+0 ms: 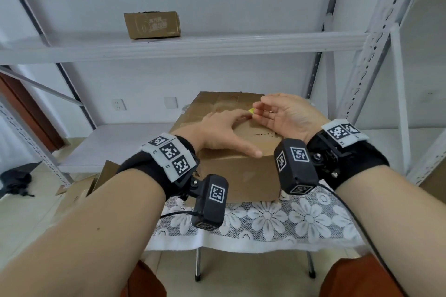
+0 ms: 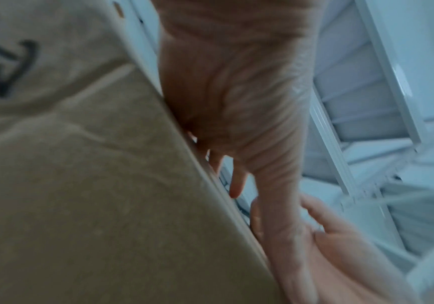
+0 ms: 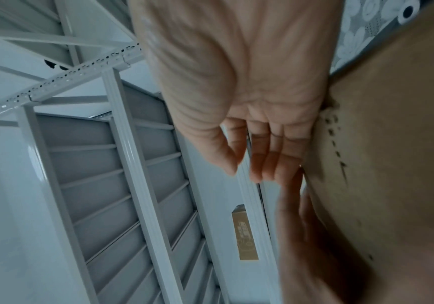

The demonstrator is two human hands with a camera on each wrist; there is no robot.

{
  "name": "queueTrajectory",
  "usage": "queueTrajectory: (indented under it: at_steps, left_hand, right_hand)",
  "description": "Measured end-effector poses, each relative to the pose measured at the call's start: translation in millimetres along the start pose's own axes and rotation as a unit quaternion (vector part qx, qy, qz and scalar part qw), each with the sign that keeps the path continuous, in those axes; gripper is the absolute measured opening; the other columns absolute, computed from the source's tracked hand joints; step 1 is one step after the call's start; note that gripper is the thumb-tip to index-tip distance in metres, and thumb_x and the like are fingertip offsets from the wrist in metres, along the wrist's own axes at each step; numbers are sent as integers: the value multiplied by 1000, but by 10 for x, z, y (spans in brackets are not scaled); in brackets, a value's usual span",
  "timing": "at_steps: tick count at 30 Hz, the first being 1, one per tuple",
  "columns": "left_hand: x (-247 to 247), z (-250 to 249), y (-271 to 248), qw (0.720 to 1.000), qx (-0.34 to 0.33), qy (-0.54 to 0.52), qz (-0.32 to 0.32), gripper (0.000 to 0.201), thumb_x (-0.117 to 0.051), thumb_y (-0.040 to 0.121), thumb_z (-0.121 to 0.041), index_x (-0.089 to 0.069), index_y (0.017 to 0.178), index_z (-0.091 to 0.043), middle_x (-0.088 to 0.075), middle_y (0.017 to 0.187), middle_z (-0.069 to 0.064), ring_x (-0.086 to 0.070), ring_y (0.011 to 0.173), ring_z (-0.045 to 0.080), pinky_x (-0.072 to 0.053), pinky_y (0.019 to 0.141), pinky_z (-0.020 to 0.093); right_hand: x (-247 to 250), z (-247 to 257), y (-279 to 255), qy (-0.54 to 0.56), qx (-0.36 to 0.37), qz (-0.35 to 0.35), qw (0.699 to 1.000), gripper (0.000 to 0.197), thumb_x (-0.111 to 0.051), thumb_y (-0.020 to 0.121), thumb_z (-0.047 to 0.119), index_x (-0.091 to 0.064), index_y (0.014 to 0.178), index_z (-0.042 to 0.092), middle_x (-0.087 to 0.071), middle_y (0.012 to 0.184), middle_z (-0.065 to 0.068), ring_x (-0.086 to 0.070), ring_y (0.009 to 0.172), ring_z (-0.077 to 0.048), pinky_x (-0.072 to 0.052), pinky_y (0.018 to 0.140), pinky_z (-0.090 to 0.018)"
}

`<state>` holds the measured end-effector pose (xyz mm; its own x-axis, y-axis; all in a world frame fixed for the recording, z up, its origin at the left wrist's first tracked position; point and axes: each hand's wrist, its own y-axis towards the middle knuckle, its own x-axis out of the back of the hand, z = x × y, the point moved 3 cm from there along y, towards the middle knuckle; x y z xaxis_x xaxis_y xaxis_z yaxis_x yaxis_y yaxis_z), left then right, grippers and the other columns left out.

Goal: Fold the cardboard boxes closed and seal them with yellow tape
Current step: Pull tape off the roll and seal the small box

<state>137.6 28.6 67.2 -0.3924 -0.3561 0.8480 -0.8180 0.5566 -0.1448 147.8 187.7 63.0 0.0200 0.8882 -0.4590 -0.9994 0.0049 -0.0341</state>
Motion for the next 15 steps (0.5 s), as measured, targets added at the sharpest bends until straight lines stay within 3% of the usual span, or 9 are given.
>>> queueTrajectory:
  at_steps: [2,6,11,13,15]
  left_hand:
    - [22,-75,36,996,18,69,56,116,-81,55,-66,-23,150,-36,-41,145,-7,-42,128,16,-31,112,38]
    - [116,-231,97,984,72,112,117,114,-87,55,-57,-25,147,-30,-43,140,-9,-47,122,16,-36,110,43]
    - [138,-667,213,942,120,279,146,99,-87,61,-48,-37,140,-15,-52,132,4,-52,118,26,-43,101,42]
    - [90,-760,271,931,121,297,175,110,-87,66,-37,-21,152,-17,-39,149,7,-41,133,30,-38,107,46]
    - [37,-806,305,930,120,282,204,124,-86,69,-30,3,156,-25,-19,161,4,-23,145,29,-27,114,48]
  right_hand:
    - [45,40,19,2,-20,24,1000,11,-58,89,1,-54,80,6,-64,83,-14,-64,80,-24,-59,75,-32]
    - [282,182,75,-19,-25,42,999,9,-58,89,4,-53,82,7,-66,81,-12,-66,76,-23,-60,71,-30]
    - [945,206,238,-80,-38,-66,994,12,-58,90,7,-56,79,9,-62,82,-10,-61,72,-20,-57,69,-28]
    - [1154,114,343,-166,-54,-96,980,11,-59,90,6,-56,81,13,-59,85,-7,-57,71,-17,-54,63,-25]
    - [1335,30,486,-303,-52,-122,944,7,-59,89,7,-60,90,14,-57,94,-7,-51,71,-13,-49,63,-27]
